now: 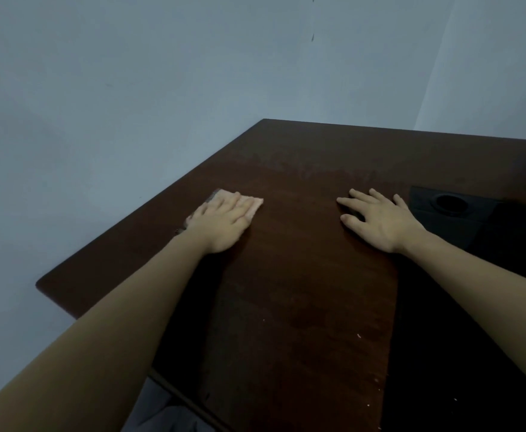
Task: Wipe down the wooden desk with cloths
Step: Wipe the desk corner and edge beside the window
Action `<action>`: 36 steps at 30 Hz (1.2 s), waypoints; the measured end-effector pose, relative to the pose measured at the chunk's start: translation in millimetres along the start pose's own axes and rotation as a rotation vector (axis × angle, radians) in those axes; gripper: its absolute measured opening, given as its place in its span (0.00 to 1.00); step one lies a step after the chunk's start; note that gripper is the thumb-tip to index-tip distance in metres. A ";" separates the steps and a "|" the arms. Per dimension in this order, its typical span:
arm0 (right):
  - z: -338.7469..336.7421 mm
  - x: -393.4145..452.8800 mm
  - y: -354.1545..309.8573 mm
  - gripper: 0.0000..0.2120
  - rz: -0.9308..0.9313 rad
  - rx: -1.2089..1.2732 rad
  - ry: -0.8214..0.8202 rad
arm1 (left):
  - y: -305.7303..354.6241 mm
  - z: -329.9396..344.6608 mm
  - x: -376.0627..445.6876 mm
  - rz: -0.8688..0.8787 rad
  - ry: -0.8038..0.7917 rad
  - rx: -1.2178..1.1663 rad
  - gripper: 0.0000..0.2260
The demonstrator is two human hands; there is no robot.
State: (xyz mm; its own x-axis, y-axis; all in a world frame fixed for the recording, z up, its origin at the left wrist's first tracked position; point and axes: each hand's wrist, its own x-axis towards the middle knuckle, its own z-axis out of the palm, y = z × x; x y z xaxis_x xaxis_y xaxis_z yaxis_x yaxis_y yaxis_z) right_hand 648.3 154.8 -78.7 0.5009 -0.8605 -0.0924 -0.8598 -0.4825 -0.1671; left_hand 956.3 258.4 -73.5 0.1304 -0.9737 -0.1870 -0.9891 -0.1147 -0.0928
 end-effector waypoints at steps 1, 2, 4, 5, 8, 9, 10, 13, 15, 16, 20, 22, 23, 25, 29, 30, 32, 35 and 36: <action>-0.4 -0.6 -0.2 0.27 -0.003 0.000 -0.001 | 11.0 0.8 -7.2 0.080 0.008 0.035 0.24; -1.1 -0.8 -0.6 0.27 -0.006 0.000 -0.002 | 21.9 0.6 -18.3 0.167 0.018 0.058 0.24; -2.0 -1.4 -1.1 0.26 -0.008 0.001 -0.006 | 34.0 4.4 -43.8 0.304 0.044 0.035 0.24; -2.2 -2.0 -0.7 0.26 -0.008 0.001 -0.006 | 35.2 7.8 -56.8 0.351 0.049 0.016 0.24; -0.7 -2.6 1.6 0.26 -0.010 0.004 -0.005 | 19.2 17.8 -85.5 0.377 0.050 0.004 0.27; -0.1 -2.2 1.9 0.26 -0.013 0.006 -0.001 | 10.0 18.6 -89.4 0.347 0.048 0.002 0.27; 0.3 -2.0 2.4 0.27 -0.014 0.007 0.003 | 0.6 18.3 -89.6 0.318 0.047 0.027 0.26; 1.2 -0.9 1.9 0.26 -0.014 0.005 0.004 | -24.7 18.1 -71.1 0.215 0.077 0.107 0.24; 1.4 -0.3 1.5 0.26 -0.013 0.005 0.007 | -32.4 17.8 -47.8 0.095 0.059 0.097 0.26; 1.3 -0.2 1.6 0.26 -0.013 0.005 0.010 | -30.8 15.6 -36.3 0.031 0.039 0.067 0.26; 0.1 -0.2 0.6 0.26 -0.016 0.008 0.012 | -0.5 3.3 -11.7 -0.045 -0.013 -0.035 0.29; 0.1 -1.7 0.5 0.26 -0.016 0.010 0.012 | 27.4 1.4 -17.2 0.059 -0.016 -0.005 0.39; -0.2 -1.9 0.2 0.26 -0.018 0.009 0.014 | 41.8 3.1 -24.5 0.128 -0.002 0.011 0.40; -0.1 -2.9 0.1 0.26 -0.022 0.006 0.016 | 64.6 9.9 -45.1 0.273 0.042 -0.002 0.33; -0.7 -4.6 0.6 0.26 -0.025 0.010 0.017 | 67.5 15.5 -88.5 0.429 0.060 -0.058 0.25; -0.6 -4.6 1.1 0.26 -0.024 0.012 0.016 | 59.2 15.8 -92.7 0.440 0.049 -0.064 0.25; -1.1 -4.6 1.3 0.26 -0.024 0.019 0.013 | 39.8 14.8 -93.0 0.414 0.033 -0.044 0.28; -1.0 -3.9 1.3 0.26 -0.035 0.024 0.015 | 16.0 11.1 -79.3 0.296 0.007 0.051 0.34; -0.9 -3.8 1.8 0.26 -0.036 0.027 0.018 | 13.1 10.2 -70.7 0.252 0.008 0.087 0.32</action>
State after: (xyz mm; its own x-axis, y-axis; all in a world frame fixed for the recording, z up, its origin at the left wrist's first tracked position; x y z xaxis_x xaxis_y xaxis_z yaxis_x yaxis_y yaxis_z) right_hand 644.8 157.1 -77.7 0.5297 -0.8455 -0.0681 -0.8379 -0.5091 -0.1967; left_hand 934.9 327.8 -71.5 -0.1197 -0.9709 -0.2072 -0.9806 0.1482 -0.1281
